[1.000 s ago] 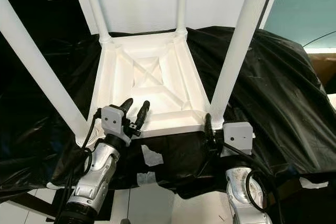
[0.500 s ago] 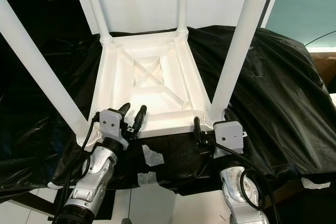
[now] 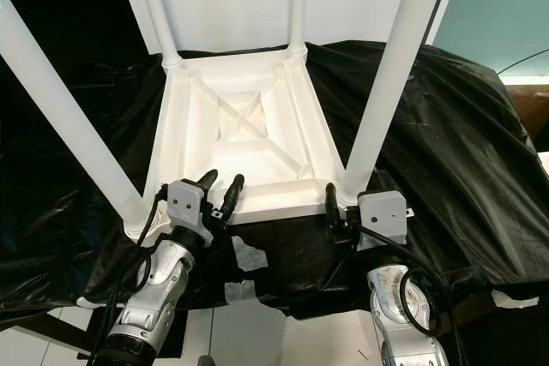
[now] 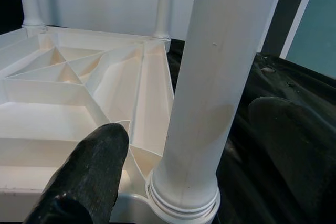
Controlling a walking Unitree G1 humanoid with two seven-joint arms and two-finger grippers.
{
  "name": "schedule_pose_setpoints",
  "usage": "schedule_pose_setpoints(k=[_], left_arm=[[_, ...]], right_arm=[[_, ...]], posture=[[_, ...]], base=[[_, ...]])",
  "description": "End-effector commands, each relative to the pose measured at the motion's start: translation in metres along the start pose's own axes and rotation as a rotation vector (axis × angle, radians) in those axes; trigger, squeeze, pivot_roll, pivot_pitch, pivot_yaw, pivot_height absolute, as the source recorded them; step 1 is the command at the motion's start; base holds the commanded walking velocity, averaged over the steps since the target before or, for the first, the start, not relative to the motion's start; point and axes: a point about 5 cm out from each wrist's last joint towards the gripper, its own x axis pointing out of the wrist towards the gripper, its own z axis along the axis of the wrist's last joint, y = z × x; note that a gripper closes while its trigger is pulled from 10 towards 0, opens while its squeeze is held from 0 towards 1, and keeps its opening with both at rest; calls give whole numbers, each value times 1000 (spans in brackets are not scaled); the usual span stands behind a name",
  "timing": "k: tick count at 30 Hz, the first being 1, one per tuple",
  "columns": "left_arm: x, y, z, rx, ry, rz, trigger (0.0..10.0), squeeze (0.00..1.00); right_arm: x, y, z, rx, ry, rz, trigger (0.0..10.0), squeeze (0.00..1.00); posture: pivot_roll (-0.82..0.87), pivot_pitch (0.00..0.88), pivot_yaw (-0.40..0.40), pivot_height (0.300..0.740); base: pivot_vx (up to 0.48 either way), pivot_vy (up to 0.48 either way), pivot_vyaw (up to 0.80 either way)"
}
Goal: Building children table
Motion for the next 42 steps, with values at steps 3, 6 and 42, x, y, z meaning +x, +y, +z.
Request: schedule_pose_setpoints(k=[3, 6, 42], left_arm=[[2, -6, -2, 8, -2, -44, 10000, 0], [3, -6, -3, 1, -4, -46, 10000, 0], [-25, -10, -14, 106, 49, -442, 10000, 0]], right_arm=[[1, -4, 0, -21, 3, -19, 10000, 0], [1, -6, 2, -36, -3, -40, 10000, 0], [47, 4, 10, -69, -73, 75, 10000, 0]], posture=[[-21, 0, 6, 740], [-30, 0, 13, 740], [-16, 0, 20, 740]], base=[[0, 0, 0], [0, 0, 0], [0, 0, 0]])
